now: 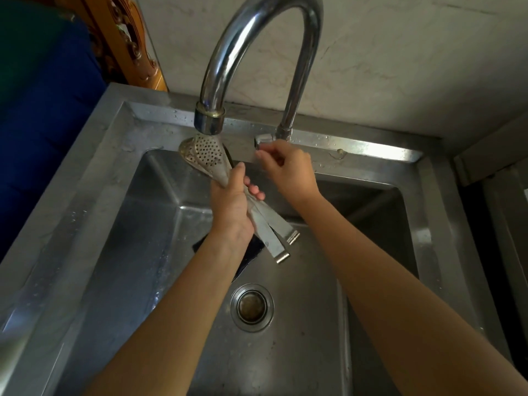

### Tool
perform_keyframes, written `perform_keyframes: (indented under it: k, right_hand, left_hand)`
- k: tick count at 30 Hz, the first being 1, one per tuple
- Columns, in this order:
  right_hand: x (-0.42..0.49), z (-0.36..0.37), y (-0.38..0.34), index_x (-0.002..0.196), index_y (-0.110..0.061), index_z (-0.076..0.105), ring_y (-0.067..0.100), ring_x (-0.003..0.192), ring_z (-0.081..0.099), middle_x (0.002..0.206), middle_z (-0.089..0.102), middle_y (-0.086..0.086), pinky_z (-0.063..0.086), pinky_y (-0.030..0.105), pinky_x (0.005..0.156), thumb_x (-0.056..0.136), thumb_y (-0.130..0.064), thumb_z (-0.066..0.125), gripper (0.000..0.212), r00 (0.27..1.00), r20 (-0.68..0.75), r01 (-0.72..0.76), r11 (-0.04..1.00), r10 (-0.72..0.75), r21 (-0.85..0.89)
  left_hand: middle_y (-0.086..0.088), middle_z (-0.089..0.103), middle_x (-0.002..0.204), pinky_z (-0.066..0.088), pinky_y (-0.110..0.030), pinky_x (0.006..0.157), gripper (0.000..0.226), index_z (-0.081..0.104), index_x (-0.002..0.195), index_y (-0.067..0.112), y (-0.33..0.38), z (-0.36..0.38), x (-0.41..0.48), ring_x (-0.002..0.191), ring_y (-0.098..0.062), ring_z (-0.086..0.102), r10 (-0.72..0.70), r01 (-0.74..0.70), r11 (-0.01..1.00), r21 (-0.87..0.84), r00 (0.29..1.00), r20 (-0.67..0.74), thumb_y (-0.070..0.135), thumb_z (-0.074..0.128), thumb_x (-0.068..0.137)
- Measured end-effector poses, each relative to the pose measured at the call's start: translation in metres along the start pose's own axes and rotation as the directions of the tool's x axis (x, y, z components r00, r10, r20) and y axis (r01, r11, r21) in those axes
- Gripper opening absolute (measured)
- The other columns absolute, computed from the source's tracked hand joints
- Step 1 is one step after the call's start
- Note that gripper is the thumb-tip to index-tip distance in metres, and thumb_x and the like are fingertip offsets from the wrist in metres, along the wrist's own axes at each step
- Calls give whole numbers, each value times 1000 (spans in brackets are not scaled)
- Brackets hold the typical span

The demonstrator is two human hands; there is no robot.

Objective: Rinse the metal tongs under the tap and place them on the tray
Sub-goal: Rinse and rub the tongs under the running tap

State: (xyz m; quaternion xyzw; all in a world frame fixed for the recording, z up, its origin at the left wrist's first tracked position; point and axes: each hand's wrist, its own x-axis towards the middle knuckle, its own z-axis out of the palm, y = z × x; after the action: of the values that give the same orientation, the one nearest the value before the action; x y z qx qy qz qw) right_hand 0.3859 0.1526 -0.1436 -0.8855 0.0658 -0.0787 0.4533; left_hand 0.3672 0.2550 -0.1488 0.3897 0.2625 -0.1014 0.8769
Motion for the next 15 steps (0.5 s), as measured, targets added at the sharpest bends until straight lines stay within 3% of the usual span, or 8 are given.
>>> perform_keyframes:
  k: [4,8,10,12,15]
  right_hand:
    - [-11,9,11,105,-16,66,16,82,67,90,71,2,57,39,79,88,-28,62,21,998,-53,-30,996,35,87]
    - [-18,13,13,105,-22,65,15,70,66,72,64,-13,58,43,73,88,-30,61,19,996,-48,-75,989,81,124]
    - [-17,12,12,106,-23,63,13,67,65,71,62,-12,58,43,69,89,-30,59,18,996,-27,-87,989,91,118]
    - [-19,13,10,111,-22,59,10,74,62,84,63,-8,58,38,74,90,-27,58,21,996,-31,-77,992,80,96]
    - [-54,26,10,124,-21,51,5,89,54,112,52,-4,49,15,78,90,-28,57,36,990,-99,-92,994,98,59]
  left_hand:
    - [9,42,48,36,-19,36,15,48,97,16,-1,-11,1,38,-4,38,45,-51,991,120,997,58,20,60,88]
    - [10,39,46,32,-18,33,14,47,84,20,-1,-25,3,35,-4,33,23,-37,987,154,995,94,24,61,88]
    - [10,39,46,31,-18,33,14,48,86,21,-3,-32,3,34,-4,33,9,-29,982,184,994,109,26,61,88]
    - [10,39,46,31,-18,33,14,48,86,22,-6,-43,1,34,-4,32,5,-37,968,250,992,127,27,61,88]
    - [9,37,43,29,-18,32,21,42,77,19,-12,-66,0,31,-5,31,-3,-40,939,342,992,126,25,58,90]
